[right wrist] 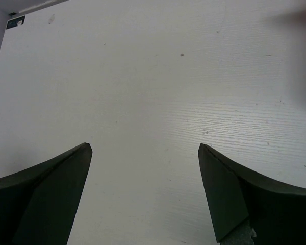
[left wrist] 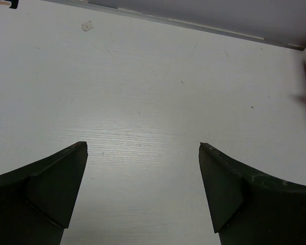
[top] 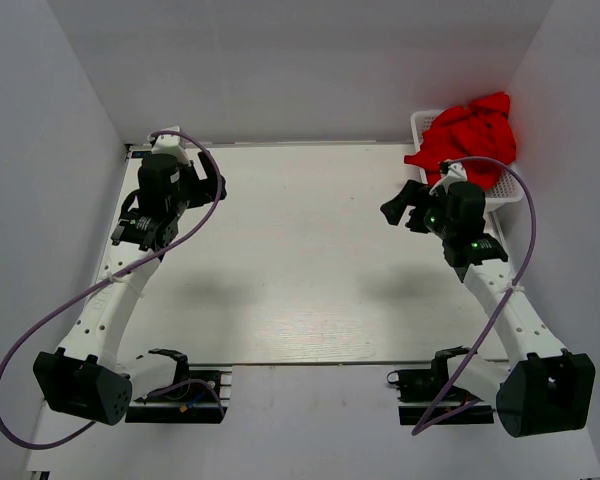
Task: Fold and stack the t-shirts
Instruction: Grab crumpled tshirt from bin with the right arm
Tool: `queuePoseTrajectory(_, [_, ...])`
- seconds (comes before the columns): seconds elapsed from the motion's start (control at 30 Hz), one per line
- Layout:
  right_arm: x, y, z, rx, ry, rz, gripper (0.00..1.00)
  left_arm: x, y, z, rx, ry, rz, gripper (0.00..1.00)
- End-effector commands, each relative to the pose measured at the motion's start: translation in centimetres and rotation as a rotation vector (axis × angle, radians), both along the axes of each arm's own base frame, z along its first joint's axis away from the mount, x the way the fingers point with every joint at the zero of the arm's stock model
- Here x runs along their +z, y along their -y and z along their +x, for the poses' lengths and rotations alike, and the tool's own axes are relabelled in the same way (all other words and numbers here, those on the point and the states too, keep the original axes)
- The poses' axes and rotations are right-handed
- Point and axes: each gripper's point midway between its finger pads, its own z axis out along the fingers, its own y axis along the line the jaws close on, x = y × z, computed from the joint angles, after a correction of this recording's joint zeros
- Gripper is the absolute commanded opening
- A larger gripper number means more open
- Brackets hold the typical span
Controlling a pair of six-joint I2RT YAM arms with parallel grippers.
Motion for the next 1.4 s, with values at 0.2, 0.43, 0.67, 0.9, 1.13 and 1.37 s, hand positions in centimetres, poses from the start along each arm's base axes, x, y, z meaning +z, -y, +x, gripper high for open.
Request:
queuePoseTrajectory(0.2, [1.8,-1.8,0.0,0.145,0.067,-0.006,0.91,0.7,0.2,-0.5,-0.016,0.02,0.002,1.0])
queuePoseTrajectory(0.43, [0.9,-1.9,0.5,0.162,0.035,-0.031,0.91,0.5,0.2,-0.6,-0.016,0.011,0.004,1.0])
queuePoseTrajectory(0.67, [0.0,1.7,5.1,-0.094,-0.098,-0.114,0.91,-0.2,0.2,-0.6,-0.016,0.002,0.006,1.0])
queuePoseTrajectory(0.9, [3.3,9.7,12.5,-0.495,-0.121,-0.28,0.91,-2.4,0.6,0.1,-0.033,-0.059,0.039,1.0])
queuePoseTrajectory(1.13, [3.4,14.8,20.3,-0.585,-0.12,-0.38,0.91,-4.4,0.5,1.0,-0.038,-0.11,0.082,1.0])
queuePoseTrajectory(1.37, [2.0,19.2,27.9,-0.552,0.018,-0.563,0.91,-5.7,0.1,1.3,-0.024,-0.155,0.12,1.0])
